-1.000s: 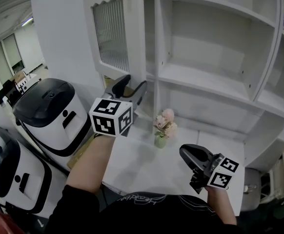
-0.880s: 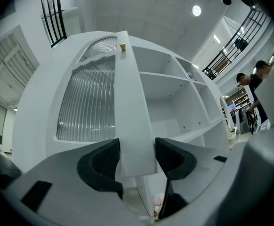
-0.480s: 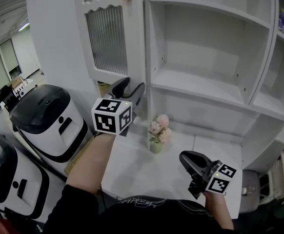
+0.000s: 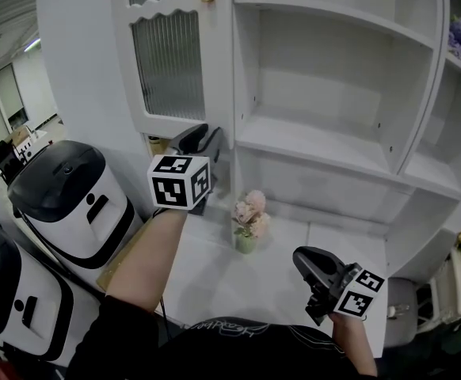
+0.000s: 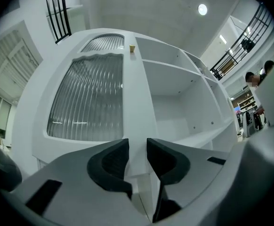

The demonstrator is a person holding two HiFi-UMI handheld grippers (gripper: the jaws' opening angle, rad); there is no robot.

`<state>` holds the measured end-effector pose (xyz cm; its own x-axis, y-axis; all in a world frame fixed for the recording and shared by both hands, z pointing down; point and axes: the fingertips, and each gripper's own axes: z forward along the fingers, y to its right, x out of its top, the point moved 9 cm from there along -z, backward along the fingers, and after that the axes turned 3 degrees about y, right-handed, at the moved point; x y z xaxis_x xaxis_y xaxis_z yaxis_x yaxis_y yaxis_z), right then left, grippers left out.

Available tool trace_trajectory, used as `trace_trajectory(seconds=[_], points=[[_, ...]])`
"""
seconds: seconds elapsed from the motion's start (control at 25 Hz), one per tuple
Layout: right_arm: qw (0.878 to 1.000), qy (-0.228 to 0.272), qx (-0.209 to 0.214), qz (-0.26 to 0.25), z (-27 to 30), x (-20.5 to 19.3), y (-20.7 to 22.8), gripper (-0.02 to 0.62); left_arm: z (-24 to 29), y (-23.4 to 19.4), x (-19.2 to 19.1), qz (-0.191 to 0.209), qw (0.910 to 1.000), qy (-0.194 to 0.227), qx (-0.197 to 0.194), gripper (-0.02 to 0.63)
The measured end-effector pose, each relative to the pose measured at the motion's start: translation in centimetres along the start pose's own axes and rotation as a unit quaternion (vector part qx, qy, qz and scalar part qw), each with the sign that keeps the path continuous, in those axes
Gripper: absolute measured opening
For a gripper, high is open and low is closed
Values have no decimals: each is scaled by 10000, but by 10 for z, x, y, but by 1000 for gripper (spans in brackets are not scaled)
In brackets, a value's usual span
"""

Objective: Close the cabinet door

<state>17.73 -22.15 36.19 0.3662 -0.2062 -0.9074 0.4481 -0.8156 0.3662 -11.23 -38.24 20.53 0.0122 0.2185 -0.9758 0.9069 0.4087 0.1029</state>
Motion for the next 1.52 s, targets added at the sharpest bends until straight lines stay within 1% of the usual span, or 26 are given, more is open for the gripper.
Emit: trace_trajectory(seconds=[0.12,0.2,0.48,0.6,0.72,0.88,0.96,1.08,1.2,1.28,1.4,1.52], points=[[10000,23,-42,-30,0,2,4,54,7,-1,-2,136,9998,-73,85,132],[10000,41,-60,-45,1,3,6,54,10,-2,-1,162,9998,-86,118,113],[9999,29,-71,-119,4,7,13,54,11,-2,-1,253,9995,-108,139,112],[9999,9,-31,-143,8,8,12,54,11,-3,-2,210,9997,-82,122,111],[9999,-3,12,-153,11,9,11,54,11,-6,-2,71,9999,-53,89,101],[9999,-17,42,-152,11,8,9,54,10,-7,-1,169,9998,-118,73,86],[9999,-20,60,-144,10,8,7,54,9,-7,0,99,9998,-175,11,84],[9999,-10,105,-120,8,8,5,54,3,-8,3,-101,9995,-218,-193,84],[9999,-29,144,-69,8,6,3,54,-16,-4,4,-85,9993,-194,-314,71],[9998,-62,191,-45,9,4,1,54,-33,4,2,-89,9986,-181,-488,64],[9994,-164,291,-70,15,2,-2,54,-59,25,-12,-311,9943,-226,-996,55],[9989,-218,399,-86,23,2,-7,54,-86,51,-34,-571,9841,-455,-1616,49]])
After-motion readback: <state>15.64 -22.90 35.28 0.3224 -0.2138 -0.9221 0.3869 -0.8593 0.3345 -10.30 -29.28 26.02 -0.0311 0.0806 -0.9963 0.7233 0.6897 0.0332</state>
